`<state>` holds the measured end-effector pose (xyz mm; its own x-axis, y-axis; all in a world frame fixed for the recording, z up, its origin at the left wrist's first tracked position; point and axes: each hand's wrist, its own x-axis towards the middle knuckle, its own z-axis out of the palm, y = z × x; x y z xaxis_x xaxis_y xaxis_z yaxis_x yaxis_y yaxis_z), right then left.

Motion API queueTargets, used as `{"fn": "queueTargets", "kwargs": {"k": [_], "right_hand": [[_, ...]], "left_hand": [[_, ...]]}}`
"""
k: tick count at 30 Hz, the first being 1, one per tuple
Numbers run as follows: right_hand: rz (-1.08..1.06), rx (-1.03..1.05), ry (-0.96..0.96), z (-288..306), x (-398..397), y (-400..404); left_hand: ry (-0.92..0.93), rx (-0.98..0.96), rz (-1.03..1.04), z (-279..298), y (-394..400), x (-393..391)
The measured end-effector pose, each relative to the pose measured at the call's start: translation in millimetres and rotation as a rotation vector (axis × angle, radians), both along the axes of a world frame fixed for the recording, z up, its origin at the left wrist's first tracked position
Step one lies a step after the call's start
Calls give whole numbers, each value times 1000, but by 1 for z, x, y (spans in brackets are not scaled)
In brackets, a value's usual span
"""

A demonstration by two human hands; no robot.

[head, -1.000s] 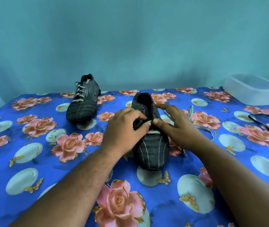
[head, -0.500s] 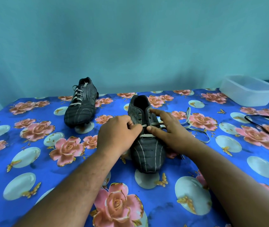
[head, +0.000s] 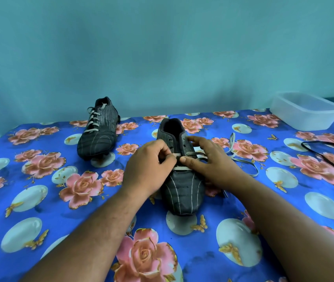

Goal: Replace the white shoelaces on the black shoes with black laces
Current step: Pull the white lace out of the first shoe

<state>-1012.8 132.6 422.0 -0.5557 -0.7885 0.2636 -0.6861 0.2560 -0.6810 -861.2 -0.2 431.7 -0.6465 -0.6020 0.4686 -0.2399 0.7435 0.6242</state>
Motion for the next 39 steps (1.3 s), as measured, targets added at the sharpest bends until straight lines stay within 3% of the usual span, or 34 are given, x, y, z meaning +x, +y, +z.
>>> {"fn": "queueTargets", "kwargs": {"k": [4,7,11,17,24,28,32,35,39], "right_hand": [[-10,10,-11,-3,-3,-1],[-9,14,-5,-4,-3,-1],[-2,6,-10,-4,-3,-1],[8,9,-23,-6,-6,-2],[7,-1,-41,-7,-6,-2],[10,-3,-23,-6,-6,-2],[12,6,-24,-6,-6,-3],[12,3,-31,-7,-7,-3],[10,7,-33,-7,-7,-4]], "left_hand": [[-88,128,158,2,-7,4],[-80,157,70,0,-13,9],[50,37,-105,-2,-14,8],[71,-78,-92,-3,-11,3],[-25,-14,256,-2,-26,10],[52,11,134,-3,-26,11],[62,-136,-73,-6,-20,5],[58,-190,-98,-7,-18,1],[158,-113,-126,-4,-20,1]]}}
